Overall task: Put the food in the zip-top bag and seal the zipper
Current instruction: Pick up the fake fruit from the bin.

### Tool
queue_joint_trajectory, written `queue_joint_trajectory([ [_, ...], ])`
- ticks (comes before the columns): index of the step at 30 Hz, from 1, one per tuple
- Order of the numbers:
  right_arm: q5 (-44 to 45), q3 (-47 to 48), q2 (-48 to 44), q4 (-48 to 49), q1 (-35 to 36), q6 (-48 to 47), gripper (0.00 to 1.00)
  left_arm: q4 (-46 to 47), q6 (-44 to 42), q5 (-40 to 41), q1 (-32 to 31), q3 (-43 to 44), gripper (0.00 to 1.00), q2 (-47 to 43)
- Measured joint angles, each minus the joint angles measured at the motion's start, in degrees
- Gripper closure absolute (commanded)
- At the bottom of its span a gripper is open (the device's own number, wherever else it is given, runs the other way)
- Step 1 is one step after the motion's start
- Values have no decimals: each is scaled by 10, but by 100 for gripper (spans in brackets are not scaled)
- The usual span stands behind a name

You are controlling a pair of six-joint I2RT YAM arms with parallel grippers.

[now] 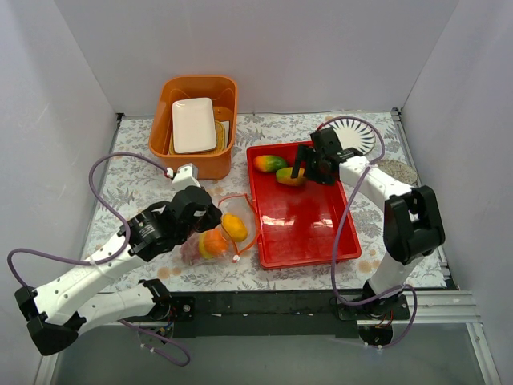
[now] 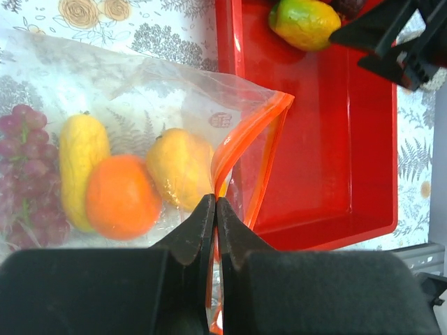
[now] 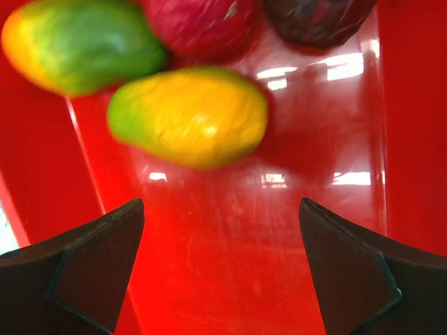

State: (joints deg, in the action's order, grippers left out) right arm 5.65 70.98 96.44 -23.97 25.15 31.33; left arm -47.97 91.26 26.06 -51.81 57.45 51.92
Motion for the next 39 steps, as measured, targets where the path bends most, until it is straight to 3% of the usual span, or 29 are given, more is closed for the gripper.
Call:
queue_joint_trajectory([
  [10,-53,91,117,35,-28,56,2,12,-2,-18,0,-1,100,8],
  [15,-80,84,149,46,-29,88,2,12,3,-19,0,-9,100,-12],
  [20,-89,64,148,62,-29,89,15,12,4,-19,0,-18,100,-19],
  [21,-89,59,147,62,-29,85,23,12,5,-19,0,-18,100,-19],
  [24,-89,40,144,59,-29,70,33,13,5,-21,0,-18,100,-18],
  [26,-89,31,135,60,-30,57,35,13,5,-23,0,-18,100,-17],
  [32,-94,-16,88,57,-29,6,33,17,5,-26,0,-18,100,-15],
  [39,-115,-43,44,25,-14,-68,14,17,4,-26,0,-18,100,-14],
])
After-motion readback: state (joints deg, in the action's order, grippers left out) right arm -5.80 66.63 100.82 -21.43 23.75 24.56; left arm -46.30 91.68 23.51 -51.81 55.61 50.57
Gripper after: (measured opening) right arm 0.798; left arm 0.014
